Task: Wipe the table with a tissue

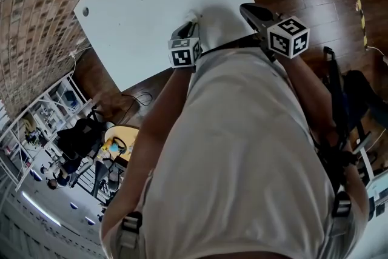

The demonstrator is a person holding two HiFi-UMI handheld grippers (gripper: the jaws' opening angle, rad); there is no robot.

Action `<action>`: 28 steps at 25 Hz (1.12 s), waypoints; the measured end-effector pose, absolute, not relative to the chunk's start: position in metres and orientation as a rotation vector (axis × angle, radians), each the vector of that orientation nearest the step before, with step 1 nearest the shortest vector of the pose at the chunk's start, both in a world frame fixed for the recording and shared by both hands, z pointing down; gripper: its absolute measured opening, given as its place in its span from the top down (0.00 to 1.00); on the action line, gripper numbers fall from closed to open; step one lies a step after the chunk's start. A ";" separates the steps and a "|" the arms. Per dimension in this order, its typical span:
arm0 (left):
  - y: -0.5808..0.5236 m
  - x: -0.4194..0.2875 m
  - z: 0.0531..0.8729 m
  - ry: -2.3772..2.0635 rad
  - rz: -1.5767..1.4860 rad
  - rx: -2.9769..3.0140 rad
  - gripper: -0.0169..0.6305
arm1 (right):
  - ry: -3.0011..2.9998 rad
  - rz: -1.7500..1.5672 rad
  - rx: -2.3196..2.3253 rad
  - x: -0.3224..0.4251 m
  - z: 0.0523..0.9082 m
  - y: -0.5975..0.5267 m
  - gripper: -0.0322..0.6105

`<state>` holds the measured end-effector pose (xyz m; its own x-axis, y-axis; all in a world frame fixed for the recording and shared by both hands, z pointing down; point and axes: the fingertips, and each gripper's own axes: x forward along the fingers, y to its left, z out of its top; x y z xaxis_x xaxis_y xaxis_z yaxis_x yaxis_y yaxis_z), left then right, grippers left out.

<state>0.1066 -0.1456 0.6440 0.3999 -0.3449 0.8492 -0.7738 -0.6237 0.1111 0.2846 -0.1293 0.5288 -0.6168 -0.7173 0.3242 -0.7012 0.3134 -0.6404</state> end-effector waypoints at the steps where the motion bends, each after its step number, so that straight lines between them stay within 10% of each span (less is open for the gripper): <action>1: -0.147 0.109 0.644 -0.956 1.118 2.158 0.87 | 2.532 -1.218 -1.364 0.285 0.529 -0.129 0.94; 18: -0.094 0.185 0.645 -0.381 1.211 2.382 0.87 | 2.563 -1.241 -1.319 0.286 0.529 -0.127 0.94; 28: -0.166 0.076 0.609 -1.013 0.869 2.175 0.87 | 2.544 -1.196 -1.304 0.290 0.524 -0.153 0.94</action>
<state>0.0757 -0.1661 0.6093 0.4992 -0.4299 0.7523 -0.8089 -0.5423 0.2269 0.2899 -0.1525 0.5242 -0.6453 -0.7071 0.2893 -0.6738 0.3482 -0.6517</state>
